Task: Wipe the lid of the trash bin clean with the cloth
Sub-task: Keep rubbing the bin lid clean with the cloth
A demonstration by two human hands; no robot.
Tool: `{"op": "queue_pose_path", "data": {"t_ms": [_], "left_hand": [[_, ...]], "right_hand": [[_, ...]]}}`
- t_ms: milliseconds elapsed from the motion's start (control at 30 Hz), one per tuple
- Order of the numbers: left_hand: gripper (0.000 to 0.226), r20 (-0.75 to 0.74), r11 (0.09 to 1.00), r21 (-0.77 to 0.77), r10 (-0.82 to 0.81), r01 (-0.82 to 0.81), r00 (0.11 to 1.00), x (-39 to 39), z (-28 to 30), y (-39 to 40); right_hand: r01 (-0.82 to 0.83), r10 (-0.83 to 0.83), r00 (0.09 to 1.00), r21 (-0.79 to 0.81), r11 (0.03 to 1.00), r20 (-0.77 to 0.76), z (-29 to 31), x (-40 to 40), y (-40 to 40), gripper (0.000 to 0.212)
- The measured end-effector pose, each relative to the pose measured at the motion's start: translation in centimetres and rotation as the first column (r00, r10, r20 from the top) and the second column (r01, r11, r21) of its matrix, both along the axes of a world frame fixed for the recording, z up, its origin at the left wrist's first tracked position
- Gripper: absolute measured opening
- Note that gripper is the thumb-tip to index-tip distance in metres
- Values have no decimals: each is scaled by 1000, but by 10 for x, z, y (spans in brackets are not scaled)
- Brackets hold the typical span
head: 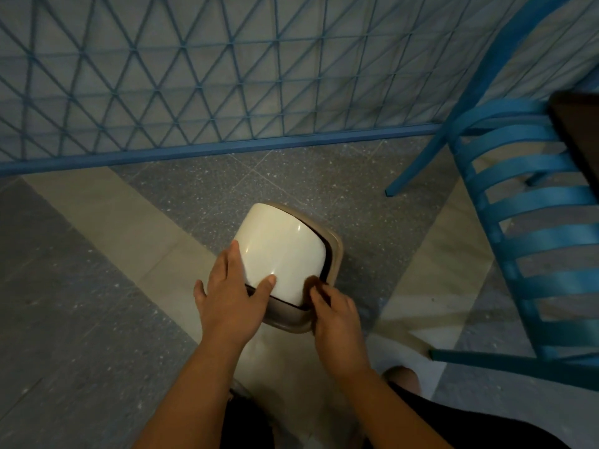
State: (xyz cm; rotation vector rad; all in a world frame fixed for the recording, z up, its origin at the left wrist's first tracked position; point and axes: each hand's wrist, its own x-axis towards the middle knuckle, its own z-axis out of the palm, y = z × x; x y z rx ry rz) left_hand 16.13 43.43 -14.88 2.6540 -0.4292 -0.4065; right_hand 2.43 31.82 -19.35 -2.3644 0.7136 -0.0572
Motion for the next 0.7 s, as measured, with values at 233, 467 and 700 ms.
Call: {"op": "queue_pose_path", "data": {"t_ms": [233,467,700], "left_hand": [[84,-10,1000,-10,13,-13,1000,1,-2,-6],[85,-16,997,-75,-23,22,1000,16,-5,-10],[90,233,998,-68,2,14,972,15,2,-14]], "right_hand": [[166,-165,986,45,985,-20,-3,36,-10,51],[-151,144,988,-120,981,-62,-14,-5,-13,50],[-124,56,956,-227,966,-286,-10,3,-32,74]]}}
